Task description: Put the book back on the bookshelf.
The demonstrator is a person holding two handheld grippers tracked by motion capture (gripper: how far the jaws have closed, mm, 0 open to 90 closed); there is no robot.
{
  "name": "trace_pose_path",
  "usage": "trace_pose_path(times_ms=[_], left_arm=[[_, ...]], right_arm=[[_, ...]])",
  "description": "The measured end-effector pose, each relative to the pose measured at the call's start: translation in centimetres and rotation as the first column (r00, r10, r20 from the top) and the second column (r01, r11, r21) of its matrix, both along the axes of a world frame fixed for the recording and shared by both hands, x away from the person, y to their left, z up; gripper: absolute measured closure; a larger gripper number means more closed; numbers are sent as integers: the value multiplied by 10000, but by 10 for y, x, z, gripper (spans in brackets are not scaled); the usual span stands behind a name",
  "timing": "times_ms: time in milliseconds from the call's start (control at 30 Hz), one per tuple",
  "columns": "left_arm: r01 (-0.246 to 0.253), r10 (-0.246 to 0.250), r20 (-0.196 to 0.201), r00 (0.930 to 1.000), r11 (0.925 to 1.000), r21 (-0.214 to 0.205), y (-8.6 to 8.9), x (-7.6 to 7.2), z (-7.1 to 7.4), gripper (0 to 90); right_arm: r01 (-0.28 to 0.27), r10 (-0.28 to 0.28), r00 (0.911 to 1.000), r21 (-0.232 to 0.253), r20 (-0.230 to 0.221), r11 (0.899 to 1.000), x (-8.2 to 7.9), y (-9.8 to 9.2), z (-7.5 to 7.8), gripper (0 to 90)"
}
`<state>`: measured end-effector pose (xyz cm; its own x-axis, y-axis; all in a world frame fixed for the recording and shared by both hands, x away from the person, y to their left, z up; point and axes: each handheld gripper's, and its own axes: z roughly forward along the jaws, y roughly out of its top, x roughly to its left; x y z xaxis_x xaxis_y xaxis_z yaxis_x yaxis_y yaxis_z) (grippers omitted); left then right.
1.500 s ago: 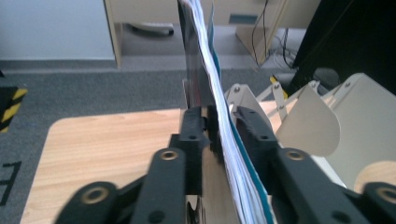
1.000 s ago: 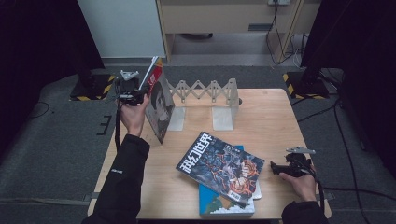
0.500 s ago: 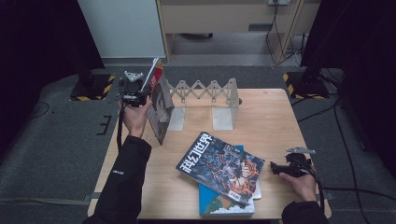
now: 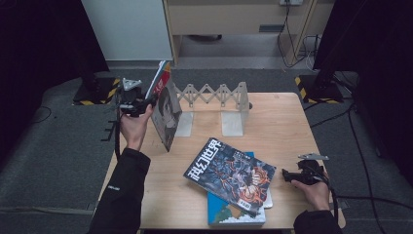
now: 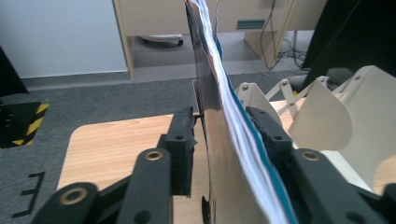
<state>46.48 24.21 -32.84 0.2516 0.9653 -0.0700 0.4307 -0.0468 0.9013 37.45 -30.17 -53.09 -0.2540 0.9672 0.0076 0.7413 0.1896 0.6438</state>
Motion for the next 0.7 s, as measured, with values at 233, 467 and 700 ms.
trace_pose_path(times_ms=[233, 467, 700], left_arm=[[460, -450, 240, 9987, 9980, -428, 11, -23, 2, 512], [922, -885, 511, 9948, 9928, -767, 19, -46, -6, 371], [1223, -1193, 528, 9915, 9909, -565, 20, -72, -25, 275]], right_arm=[[20, -18, 9999, 202, -128, 9998, -1, 1, 3, 114], [31, -34, 9999, 282, 109, 9996, -2, 2, 9, 126], [-14, 0, 9994, 406, 337, 9992, -6, 4, 16, 144]])
